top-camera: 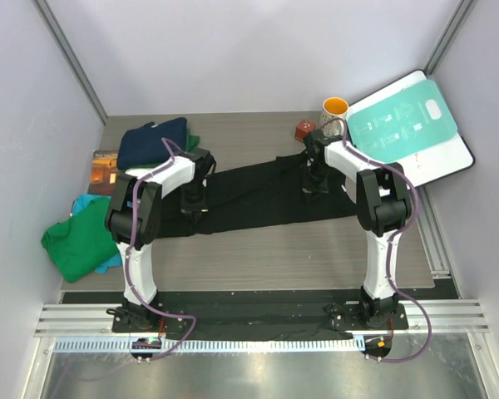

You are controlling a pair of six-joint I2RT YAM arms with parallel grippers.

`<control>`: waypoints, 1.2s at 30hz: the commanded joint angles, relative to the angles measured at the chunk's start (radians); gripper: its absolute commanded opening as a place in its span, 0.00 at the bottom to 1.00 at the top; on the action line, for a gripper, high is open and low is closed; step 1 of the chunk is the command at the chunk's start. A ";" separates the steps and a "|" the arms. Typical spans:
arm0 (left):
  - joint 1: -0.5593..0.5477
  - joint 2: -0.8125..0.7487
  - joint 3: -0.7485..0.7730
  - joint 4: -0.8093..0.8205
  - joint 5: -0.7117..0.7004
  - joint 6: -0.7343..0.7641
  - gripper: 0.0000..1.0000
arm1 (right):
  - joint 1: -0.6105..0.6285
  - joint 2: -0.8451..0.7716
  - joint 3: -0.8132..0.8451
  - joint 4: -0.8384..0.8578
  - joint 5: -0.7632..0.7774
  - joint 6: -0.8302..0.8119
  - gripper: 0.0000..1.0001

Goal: Fold and stack the t-shirts

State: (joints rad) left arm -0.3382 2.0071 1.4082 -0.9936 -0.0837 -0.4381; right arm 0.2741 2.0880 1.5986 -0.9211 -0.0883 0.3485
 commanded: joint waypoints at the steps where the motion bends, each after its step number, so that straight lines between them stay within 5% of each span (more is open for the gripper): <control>1: -0.054 0.068 -0.031 -0.036 -0.099 -0.011 0.00 | 0.065 0.063 0.014 -0.010 0.079 -0.028 0.01; 8: -0.124 0.053 -0.077 -0.129 -0.090 -0.013 0.00 | 0.163 0.156 0.105 0.007 0.032 -0.026 0.01; 23: -0.220 -0.019 -0.155 -0.200 -0.042 -0.014 0.00 | 0.218 0.635 0.879 -0.018 -0.042 -0.010 0.08; 36: -0.360 0.244 0.211 -0.243 0.055 -0.014 0.00 | 0.061 0.665 0.860 0.330 -0.226 0.200 0.37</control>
State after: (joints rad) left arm -0.6693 2.1696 1.5227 -1.2999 -0.0940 -0.4435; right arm 0.4175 2.6785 2.4832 -0.7246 -0.2939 0.4648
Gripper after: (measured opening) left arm 0.010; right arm 0.342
